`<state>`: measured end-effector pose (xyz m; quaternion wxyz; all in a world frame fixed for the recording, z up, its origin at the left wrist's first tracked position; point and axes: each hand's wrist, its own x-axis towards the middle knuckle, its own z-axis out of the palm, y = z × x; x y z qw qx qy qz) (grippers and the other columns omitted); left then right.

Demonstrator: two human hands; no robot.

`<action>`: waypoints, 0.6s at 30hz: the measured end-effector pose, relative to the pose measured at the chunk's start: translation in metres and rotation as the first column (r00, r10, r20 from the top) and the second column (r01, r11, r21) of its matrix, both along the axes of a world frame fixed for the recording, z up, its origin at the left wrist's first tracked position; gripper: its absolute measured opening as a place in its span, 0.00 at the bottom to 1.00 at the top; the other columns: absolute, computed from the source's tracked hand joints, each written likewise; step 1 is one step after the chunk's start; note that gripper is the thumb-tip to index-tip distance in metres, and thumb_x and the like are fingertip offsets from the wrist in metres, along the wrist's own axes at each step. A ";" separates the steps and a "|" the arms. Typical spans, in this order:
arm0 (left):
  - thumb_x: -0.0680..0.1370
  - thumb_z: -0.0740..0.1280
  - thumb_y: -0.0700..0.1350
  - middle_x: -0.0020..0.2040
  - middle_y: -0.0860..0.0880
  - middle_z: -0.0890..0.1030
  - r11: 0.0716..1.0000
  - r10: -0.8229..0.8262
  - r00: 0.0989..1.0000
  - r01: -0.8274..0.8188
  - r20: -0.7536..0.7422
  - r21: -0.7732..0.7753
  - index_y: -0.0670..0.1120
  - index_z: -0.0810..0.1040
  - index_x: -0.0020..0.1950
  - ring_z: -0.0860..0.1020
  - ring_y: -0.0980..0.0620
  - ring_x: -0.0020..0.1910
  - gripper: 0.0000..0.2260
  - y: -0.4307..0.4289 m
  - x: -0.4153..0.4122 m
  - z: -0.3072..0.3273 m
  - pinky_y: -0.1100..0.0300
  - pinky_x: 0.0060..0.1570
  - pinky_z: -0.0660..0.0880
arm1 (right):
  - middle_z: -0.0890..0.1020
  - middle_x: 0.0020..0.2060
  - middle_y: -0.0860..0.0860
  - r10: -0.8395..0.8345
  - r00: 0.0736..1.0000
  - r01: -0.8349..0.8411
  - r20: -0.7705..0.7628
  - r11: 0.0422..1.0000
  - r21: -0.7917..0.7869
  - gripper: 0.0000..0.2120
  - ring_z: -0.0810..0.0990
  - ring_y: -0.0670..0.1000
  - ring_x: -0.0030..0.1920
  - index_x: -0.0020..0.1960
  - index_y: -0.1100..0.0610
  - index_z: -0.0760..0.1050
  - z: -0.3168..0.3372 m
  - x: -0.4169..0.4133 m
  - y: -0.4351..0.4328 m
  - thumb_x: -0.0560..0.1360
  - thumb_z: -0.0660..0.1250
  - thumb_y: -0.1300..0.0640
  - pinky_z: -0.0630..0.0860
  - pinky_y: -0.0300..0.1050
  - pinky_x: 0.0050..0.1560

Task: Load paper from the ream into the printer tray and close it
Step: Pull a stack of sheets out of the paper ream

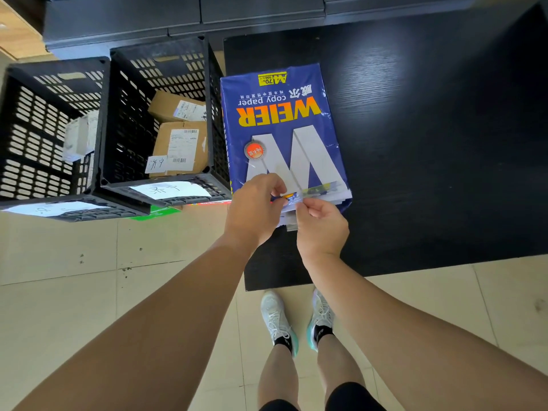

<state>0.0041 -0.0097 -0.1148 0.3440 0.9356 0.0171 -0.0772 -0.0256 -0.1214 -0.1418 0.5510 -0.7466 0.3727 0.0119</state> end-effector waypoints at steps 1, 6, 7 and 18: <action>0.75 0.71 0.40 0.47 0.50 0.82 1.000 0.000 1.000 0.000 0.004 0.000 0.47 0.80 0.48 0.79 0.48 0.45 0.04 0.000 -0.002 -0.002 0.48 0.47 0.79 | 0.84 0.40 0.45 -0.009 1.000 0.009 0.010 1.000 0.002 0.05 0.85 0.46 0.45 0.48 0.54 0.85 0.000 -0.003 -0.001 0.73 0.73 0.58 0.82 0.46 0.51; 0.73 0.71 0.40 0.43 0.54 0.82 0.998 0.059 0.994 -0.058 0.091 -0.016 0.50 0.80 0.43 0.79 0.48 0.44 0.04 0.000 -0.022 -0.007 0.45 0.47 0.77 | 0.83 0.38 0.43 -0.053 0.998 0.052 0.024 0.999 0.014 0.03 0.84 0.46 0.43 0.44 0.50 0.83 0.003 -0.021 -0.001 0.72 0.73 0.58 0.81 0.44 0.51; 0.73 0.71 0.40 0.43 0.55 0.83 0.995 0.098 0.989 -0.096 0.109 -0.026 0.50 0.81 0.44 0.79 0.48 0.45 0.04 -0.001 -0.030 -0.007 0.44 0.48 0.77 | 0.83 0.37 0.42 -0.069 0.997 0.069 0.020 0.997 0.029 0.04 0.84 0.45 0.43 0.43 0.49 0.82 0.003 -0.025 -0.002 0.72 0.73 0.58 0.80 0.43 0.51; 0.73 0.75 0.51 0.46 0.46 0.80 0.358 0.649 0.418 -0.905 -0.636 -0.230 0.43 0.74 0.55 0.79 0.48 0.40 0.18 -0.013 -0.103 -0.004 0.55 0.41 0.77 | 0.85 0.39 0.45 -0.149 0.988 0.156 -0.050 0.975 0.158 0.08 0.84 0.45 0.42 0.43 0.47 0.79 0.016 -0.084 -0.014 0.72 0.75 0.59 0.77 0.37 0.43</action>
